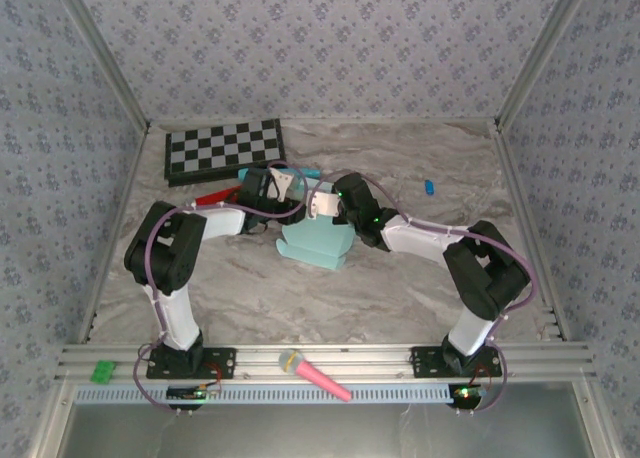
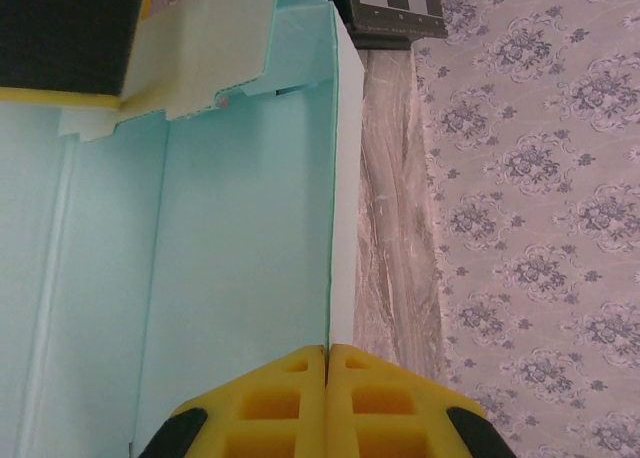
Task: Fold the paper box
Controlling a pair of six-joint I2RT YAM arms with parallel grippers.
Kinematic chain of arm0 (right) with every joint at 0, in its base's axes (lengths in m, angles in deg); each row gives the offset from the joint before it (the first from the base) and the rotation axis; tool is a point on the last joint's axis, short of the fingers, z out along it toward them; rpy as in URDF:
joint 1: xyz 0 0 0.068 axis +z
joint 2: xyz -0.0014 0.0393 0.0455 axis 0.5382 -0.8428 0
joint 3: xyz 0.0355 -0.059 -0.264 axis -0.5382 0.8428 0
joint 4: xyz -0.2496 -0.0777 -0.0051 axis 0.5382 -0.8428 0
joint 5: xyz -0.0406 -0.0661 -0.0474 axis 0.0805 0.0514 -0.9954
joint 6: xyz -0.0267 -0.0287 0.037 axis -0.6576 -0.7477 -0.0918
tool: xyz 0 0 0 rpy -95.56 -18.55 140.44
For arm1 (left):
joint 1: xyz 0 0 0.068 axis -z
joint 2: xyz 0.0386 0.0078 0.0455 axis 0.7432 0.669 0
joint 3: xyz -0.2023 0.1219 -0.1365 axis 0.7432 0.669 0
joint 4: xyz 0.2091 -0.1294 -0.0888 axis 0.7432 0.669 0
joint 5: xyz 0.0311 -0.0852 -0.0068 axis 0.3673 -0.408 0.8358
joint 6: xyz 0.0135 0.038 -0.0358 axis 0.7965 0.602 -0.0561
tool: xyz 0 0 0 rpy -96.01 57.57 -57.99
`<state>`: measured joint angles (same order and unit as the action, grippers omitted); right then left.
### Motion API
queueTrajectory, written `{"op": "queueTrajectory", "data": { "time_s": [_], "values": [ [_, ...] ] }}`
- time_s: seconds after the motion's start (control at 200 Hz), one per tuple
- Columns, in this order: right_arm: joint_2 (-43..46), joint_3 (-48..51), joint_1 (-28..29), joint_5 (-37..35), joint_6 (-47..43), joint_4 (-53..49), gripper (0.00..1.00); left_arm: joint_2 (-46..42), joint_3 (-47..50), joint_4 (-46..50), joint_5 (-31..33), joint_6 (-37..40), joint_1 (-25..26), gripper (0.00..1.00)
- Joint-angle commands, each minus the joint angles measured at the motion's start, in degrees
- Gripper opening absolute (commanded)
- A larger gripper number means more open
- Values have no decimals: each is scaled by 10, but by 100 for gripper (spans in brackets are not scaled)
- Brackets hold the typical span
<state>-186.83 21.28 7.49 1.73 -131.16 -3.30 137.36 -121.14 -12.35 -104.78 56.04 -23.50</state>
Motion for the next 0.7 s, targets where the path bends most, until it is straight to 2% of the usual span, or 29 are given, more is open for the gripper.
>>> {"op": "queueTrajectory", "data": {
  "time_s": [0.0,0.41,0.695],
  "values": [
    [-7,-11,8,30,4,-35,0,-7,-8,-45,21,12,3,47],
    [-18,-26,7,35,10,-56,0,-11,-16,-50,59,15,13,48],
    [-17,-33,3,38,9,-63,0,-39,2,-52,121,20,17,51]
  ]
}}
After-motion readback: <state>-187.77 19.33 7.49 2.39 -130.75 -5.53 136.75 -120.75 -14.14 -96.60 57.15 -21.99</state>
